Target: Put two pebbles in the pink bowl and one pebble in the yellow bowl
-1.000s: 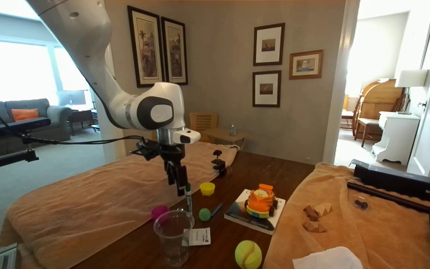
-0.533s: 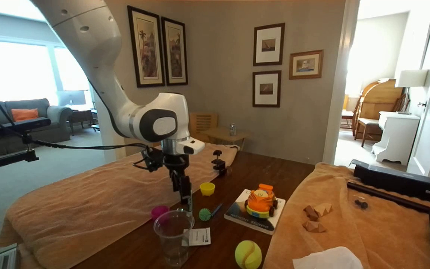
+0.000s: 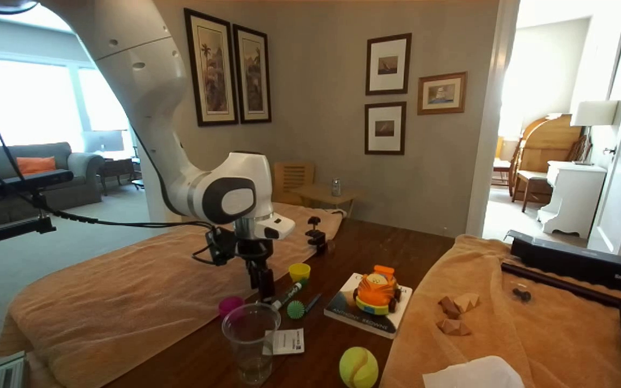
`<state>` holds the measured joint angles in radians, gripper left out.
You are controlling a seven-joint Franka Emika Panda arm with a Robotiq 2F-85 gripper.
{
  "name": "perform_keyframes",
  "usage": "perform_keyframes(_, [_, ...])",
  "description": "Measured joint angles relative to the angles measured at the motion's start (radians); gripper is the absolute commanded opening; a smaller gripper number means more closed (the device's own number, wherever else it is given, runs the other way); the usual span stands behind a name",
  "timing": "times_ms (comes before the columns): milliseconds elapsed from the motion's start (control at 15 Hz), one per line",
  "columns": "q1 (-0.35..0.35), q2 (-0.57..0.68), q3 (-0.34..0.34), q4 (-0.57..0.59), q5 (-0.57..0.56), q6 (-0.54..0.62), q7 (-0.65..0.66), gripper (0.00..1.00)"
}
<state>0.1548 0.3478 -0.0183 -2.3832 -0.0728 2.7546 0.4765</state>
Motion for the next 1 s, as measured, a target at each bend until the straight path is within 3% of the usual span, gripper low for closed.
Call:
perform_keyframes(200, [0.023, 0.022, -0.014, 0.002, 0.0, 0.029, 0.006, 1.0])
perform_keyframes(267, [0.029, 0.029, -0.019, 0.003, 0.0, 0.038, 0.007, 0.79])
perform_keyframes(800, [0.041, 0.043, -0.037, 0.01, 0.001, 0.077, 0.007, 0.23])
perform_keyframes(1000, [0.045, 0.04, -0.042, 0.013, 0.001, 0.077, 0.007, 0.24])
